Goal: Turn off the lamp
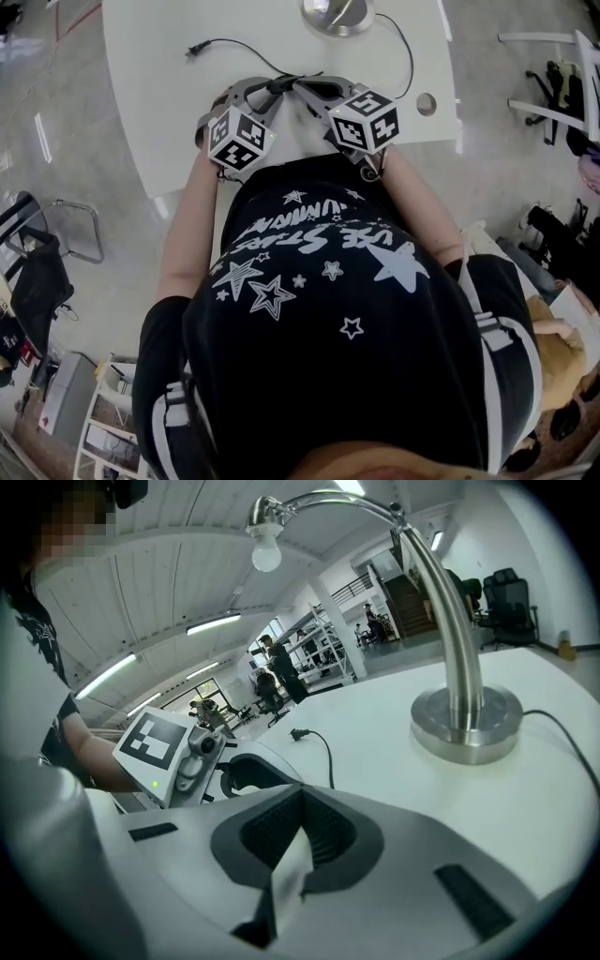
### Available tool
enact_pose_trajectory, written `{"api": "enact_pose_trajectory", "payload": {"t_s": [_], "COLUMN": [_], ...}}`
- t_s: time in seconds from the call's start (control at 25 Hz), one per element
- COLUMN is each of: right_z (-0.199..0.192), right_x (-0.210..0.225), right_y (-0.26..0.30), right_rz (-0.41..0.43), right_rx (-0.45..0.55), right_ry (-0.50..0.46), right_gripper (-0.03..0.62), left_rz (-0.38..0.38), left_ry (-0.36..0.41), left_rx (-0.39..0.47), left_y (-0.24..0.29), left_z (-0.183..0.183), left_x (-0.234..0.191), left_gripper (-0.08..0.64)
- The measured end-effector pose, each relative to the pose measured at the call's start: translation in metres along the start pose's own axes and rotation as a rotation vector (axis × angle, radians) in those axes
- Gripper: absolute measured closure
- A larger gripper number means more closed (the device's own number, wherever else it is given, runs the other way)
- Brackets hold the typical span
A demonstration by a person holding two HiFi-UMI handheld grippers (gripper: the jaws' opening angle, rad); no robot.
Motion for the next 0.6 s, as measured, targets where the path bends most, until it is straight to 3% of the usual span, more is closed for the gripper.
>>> {"api": "enact_pose_trajectory", "payload": {"t_s": [0.32, 0.6], "right_z": [-0.003, -0.006], "right_x": [0.002, -0.001], "right_y": [0.017, 0.021], "right_rz": [0.040, 0.033], "right_rx": [-0.080, -0.117], "right_ry": [-0.019, -0.010], "right_gripper": [0.587, 0.588], "left_rz": [-0.029, -0.037], "left_ry": [-0.054, -0.051], "left_rx": [-0.017, -0.032], "left_y": [0.002, 0.000], "left_z": [0.002, 0.000], "left_x": [-0.001, -0.002], "left_gripper": [0.426, 0.426]}}
Point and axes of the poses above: the fingertips, and each gripper's own axes: y forward along the fingers, x to its right, z out of its top, the point moved 5 cm from there along -y, backward along the fingers, and after that the axes turned 4 degrees about x, right-handed, at the moved point
